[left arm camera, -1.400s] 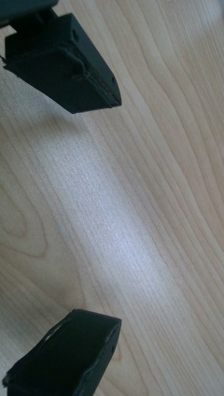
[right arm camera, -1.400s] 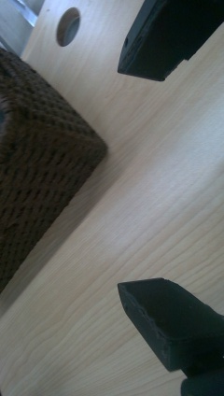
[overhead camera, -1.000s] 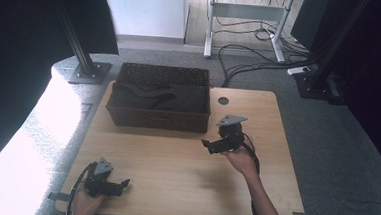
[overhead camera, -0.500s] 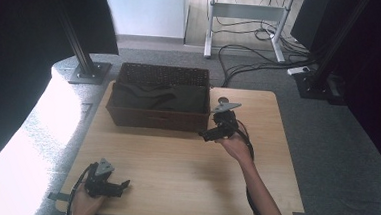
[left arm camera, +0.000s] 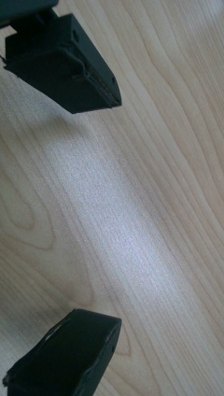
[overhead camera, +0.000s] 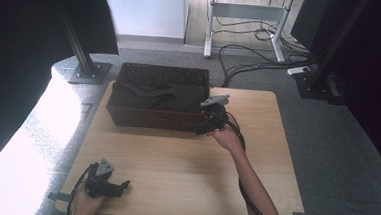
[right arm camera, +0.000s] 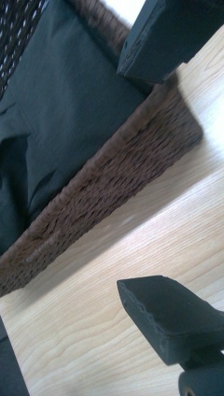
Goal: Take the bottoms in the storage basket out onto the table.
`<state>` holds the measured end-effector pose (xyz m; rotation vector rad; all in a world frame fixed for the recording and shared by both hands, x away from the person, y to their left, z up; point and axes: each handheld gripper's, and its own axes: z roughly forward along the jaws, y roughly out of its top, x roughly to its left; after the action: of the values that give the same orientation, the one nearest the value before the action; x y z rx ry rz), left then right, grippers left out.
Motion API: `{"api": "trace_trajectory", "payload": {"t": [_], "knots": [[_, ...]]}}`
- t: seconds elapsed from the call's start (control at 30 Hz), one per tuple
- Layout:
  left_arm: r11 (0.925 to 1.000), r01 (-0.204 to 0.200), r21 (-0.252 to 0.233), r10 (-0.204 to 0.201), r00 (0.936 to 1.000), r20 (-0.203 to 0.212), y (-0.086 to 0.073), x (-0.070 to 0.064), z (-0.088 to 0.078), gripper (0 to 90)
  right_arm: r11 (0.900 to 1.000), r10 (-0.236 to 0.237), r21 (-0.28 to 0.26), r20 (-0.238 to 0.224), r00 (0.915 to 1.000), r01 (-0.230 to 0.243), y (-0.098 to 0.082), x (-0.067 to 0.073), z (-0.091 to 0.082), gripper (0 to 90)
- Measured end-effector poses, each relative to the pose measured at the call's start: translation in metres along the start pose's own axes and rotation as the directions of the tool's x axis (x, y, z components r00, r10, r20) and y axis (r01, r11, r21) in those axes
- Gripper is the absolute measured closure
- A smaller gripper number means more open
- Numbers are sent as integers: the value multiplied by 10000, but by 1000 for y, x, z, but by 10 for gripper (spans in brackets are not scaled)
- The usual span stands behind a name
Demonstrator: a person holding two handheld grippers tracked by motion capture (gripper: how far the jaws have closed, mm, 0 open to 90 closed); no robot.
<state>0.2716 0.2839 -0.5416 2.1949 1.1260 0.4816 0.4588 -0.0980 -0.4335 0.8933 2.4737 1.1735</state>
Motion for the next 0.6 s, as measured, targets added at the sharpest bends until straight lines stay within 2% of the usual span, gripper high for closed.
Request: {"api": "trace_trajectory", "payload": {"t": [0.1,0.3,0.47,0.53,0.57,0.6], "knots": [[10000,13,-4,-13,10000,-12,0,0,0,0,10000,-37,75,-173,9998,38,4,2,7,6],[10000,47,-70,-48,10000,-16,0,1,-1,0,9985,-187,518,-20,9998,188,6,2,19,26],[9999,77,-87,-77,10000,-17,0,1,-1,0,9985,-159,528,127,9998,152,5,1,17,99],[9999,74,-71,-75,10000,-47,0,1,0,0,9991,-21,429,-110,9999,26,4,2,13,153],[9999,74,-71,-75,10000,-47,0,1,0,0,9991,-21,429,-110,9999,26,4,2,13,153],[10000,64,-40,-64,10000,-38,0,1,0,0,9991,-66,410,-88,9999,69,3,5,11,199]]}}
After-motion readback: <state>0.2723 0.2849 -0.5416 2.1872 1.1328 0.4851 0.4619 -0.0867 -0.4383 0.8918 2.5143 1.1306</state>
